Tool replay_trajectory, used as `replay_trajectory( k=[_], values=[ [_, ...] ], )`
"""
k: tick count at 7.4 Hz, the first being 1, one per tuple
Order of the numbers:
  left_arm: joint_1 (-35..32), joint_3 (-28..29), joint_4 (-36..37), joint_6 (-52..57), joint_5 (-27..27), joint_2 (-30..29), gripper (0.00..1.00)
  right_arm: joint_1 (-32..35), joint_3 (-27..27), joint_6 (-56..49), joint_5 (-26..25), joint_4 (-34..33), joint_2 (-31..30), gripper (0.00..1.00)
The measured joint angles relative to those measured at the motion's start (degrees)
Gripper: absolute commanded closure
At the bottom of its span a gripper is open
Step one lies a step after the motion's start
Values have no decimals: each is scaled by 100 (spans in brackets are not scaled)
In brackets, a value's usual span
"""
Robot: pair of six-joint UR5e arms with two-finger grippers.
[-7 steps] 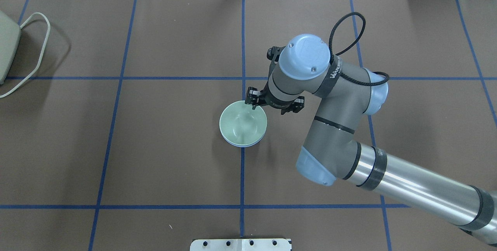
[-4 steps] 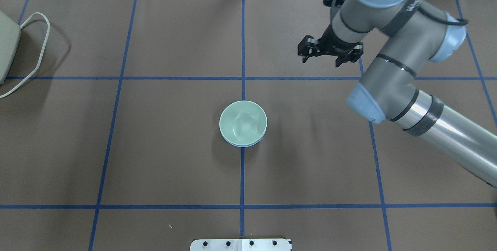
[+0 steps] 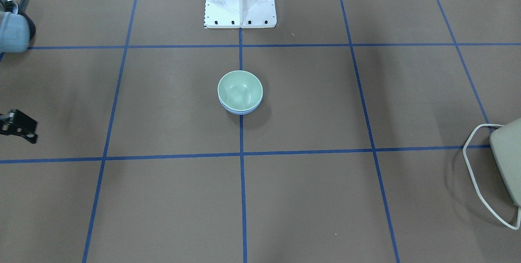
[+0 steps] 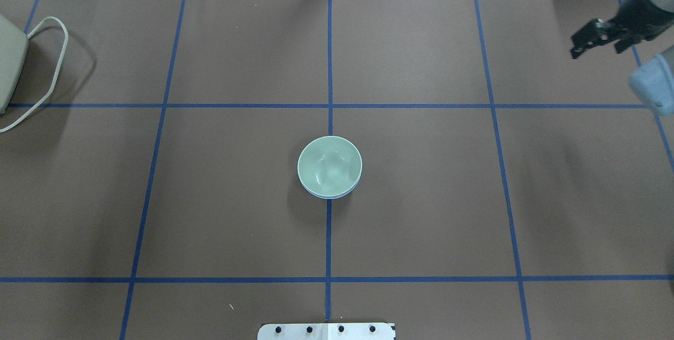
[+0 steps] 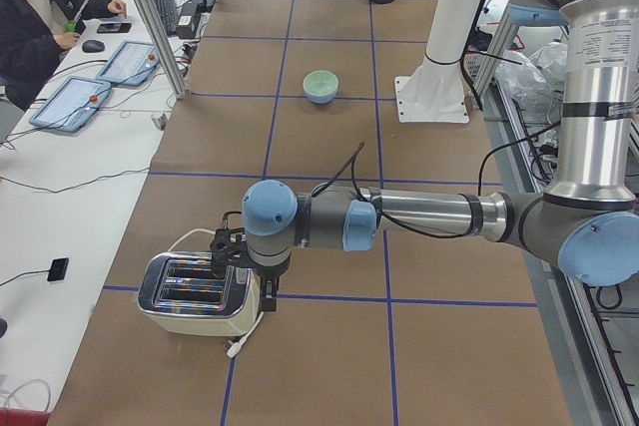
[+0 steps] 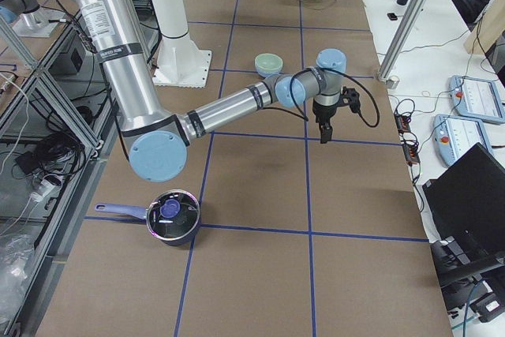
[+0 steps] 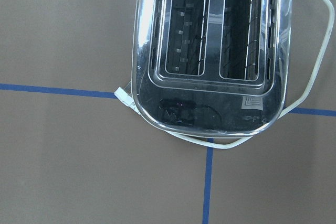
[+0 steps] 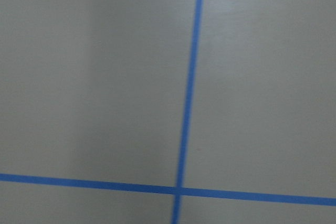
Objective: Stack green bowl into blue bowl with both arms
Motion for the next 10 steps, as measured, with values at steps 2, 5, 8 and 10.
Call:
replay_trajectory(
  k=[2, 5, 8, 10],
  values=[
    [3, -88, 5, 8, 4, 47, 2, 803, 22, -1319, 27, 20, -969, 0],
    [9, -159, -1, 17, 6, 142, 2, 1663, 107, -1810, 6, 64, -2088, 0],
    [12, -168, 8, 18, 15, 190, 2, 1819, 229, -1827, -24, 68, -2435, 0],
    [12, -166, 9, 18, 22, 202, 2, 1821, 237, -1825, -23, 69, -2453, 0]
  ],
)
